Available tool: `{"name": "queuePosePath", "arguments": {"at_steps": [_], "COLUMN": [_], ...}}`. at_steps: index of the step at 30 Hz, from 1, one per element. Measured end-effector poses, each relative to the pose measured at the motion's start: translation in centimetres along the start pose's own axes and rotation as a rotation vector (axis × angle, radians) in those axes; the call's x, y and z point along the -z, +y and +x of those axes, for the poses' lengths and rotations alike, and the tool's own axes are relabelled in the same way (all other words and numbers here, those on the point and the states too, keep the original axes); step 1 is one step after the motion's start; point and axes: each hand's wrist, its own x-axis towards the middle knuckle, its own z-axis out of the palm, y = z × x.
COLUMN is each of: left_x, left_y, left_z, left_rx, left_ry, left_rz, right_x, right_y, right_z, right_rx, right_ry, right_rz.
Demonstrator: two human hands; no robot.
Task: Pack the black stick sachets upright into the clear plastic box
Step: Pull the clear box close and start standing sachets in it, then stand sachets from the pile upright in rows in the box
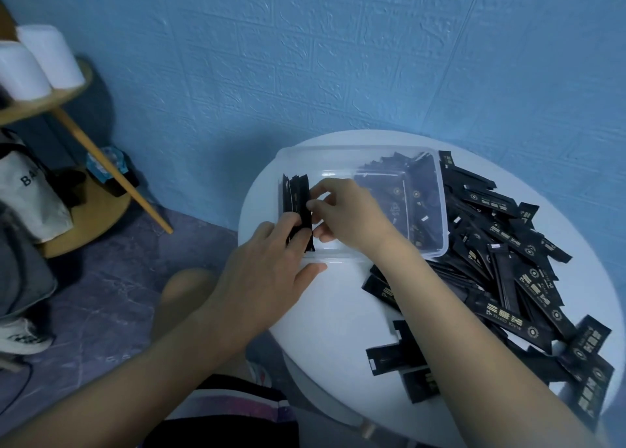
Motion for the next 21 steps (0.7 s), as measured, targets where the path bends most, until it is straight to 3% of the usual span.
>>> {"name": "queuePosePath", "arguments": {"at_steps": [10, 21], "left_x": [-0.2, 0.0], "left_y": [0.0, 0.2], "left_z": [-0.1, 0.2], "left_rx": [-0.066, -0.053], "left_ry": [-0.006, 0.0], "left_rz": [0.057, 0.03], "right_x": [0.0, 1.8], "right_y": [0.5, 0.7], "right_z": [0.5, -1.7], "right_rx": [-0.032, 0.024], "right_ry": [-0.062, -0.103], "right_rz": [0.134, 0.034]}}
